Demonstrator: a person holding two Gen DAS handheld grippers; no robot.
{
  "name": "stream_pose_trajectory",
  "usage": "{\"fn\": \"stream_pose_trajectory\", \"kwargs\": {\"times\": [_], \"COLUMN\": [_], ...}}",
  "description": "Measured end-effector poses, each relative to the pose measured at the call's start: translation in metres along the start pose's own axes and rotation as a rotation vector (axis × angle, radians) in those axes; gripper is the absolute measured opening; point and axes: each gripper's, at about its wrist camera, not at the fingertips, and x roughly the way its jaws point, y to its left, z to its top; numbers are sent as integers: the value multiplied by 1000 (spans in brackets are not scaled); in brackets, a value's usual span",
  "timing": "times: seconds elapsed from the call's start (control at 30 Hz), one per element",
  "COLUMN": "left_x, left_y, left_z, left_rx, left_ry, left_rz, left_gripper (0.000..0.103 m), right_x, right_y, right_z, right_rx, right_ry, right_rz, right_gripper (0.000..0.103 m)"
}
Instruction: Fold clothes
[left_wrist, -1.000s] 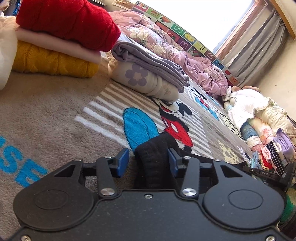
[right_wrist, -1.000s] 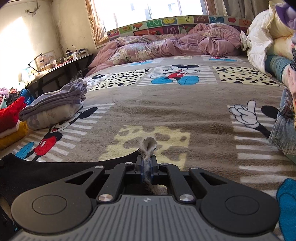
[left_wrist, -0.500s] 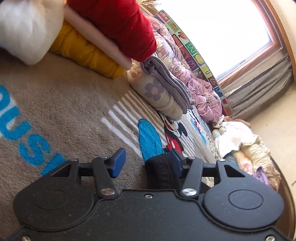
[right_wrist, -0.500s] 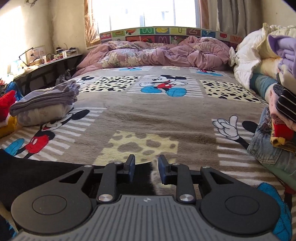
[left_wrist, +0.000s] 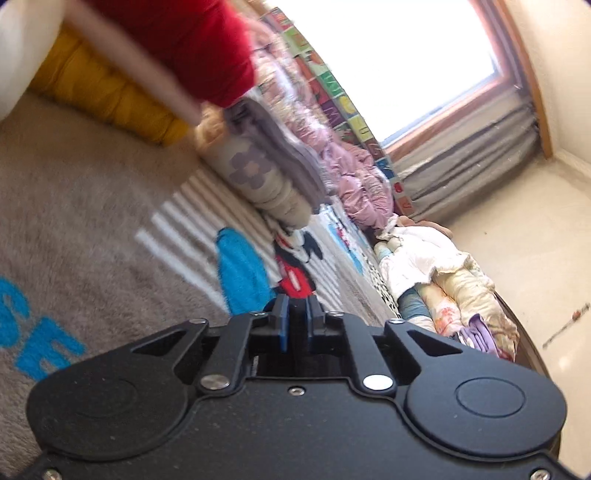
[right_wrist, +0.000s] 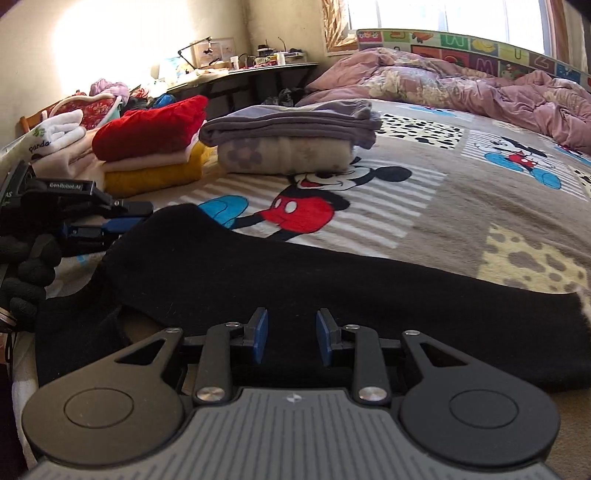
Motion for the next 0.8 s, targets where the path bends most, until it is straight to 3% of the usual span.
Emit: {"fn": "stream_pose_trajectory", "kwargs": {"times": [0.07, 0.17, 0.27, 0.4, 0.53, 0.63, 0.8], "left_x": [-12, -20, -17, -12, -5, 3, 11], "left_y": [-24, -33, -13, 16, 12, 8, 5], "left_z": [1, -4, 0, 2, -3, -8, -11], "left_rx": [183, 246, 136, -40, -30, -6, 29], "left_ry": [-56, -97, -74, -6, 73, 126, 149], "left_rz": [10, 13, 61, 66, 71, 75, 84], "left_gripper": [0, 0, 0, 6, 29, 30, 26], "right_x": [3, 4, 6, 3, 3, 2, 1], "right_y": [6, 10, 11, 15, 19, 21, 31], "right_z": [-2, -4, -4, -3, -4, -4, -4], "right_rx": [-2, -6, -15, -36, -50, -48, -68], "right_ry": [11, 20, 25, 18, 13, 4, -6], "right_rz": [2, -7, -20, -31, -34, -27, -8], "right_gripper": [31, 33, 33, 33, 33, 33, 33]}}
